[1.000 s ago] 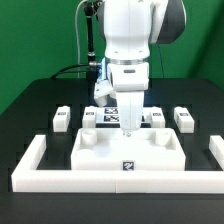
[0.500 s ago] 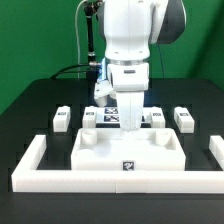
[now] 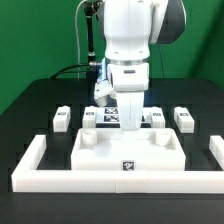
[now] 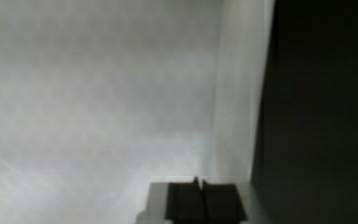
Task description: Assemble desk
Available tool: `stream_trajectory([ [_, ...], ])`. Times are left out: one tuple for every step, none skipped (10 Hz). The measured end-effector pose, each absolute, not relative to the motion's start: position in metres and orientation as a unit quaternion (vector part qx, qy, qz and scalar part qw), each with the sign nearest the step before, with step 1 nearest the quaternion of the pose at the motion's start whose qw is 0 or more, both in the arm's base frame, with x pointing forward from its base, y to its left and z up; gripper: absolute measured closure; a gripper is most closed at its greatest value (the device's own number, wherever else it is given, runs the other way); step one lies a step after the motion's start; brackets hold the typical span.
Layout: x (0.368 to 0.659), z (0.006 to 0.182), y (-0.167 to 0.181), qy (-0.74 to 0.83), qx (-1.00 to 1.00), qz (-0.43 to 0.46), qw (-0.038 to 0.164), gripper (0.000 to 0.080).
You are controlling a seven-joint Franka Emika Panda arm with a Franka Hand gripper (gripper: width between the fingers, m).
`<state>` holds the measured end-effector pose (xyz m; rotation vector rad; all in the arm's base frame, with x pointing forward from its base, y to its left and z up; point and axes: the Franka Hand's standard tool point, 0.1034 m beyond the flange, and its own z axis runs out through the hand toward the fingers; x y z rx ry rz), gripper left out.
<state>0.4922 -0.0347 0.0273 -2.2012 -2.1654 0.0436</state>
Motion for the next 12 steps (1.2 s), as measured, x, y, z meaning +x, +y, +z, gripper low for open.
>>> stream_trajectory([
  [0.492, 0.027, -0.035, -0.701, -0.713, 0.014, 0.027, 0.0711],
  [0.494, 0.03, -0.035, -0.702, -0.711, 0.014, 0.025, 0.0575],
  [0.494, 0.031, -0.035, -0.702, -0.711, 0.015, 0.025, 0.0575],
  [0.494, 0.031, -0.036, -0.702, -0.712, 0.015, 0.026, 0.0397],
  [0.491, 0.03, -0.036, -0.701, -0.712, 0.017, 0.027, 0.0208],
  [0.488, 0.028, -0.037, -0.701, -0.712, 0.017, 0.028, 0.0208],
  [0.483, 0.022, -0.038, -0.7, -0.713, 0.018, 0.03, 0.0168],
  [0.477, 0.014, -0.037, -0.699, -0.714, 0.02, 0.034, 0.0155],
  [0.475, 0.01, -0.037, -0.699, -0.714, 0.022, 0.037, 0.0155],
  [0.476, 0.011, -0.037, -0.699, -0.714, 0.021, 0.036, 0.0151],
  [0.476, 0.01, -0.037, -0.699, -0.714, 0.022, 0.036, 0.0151],
  [0.475, 0.01, -0.037, -0.699, -0.714, 0.022, 0.037, 0.0151],
])
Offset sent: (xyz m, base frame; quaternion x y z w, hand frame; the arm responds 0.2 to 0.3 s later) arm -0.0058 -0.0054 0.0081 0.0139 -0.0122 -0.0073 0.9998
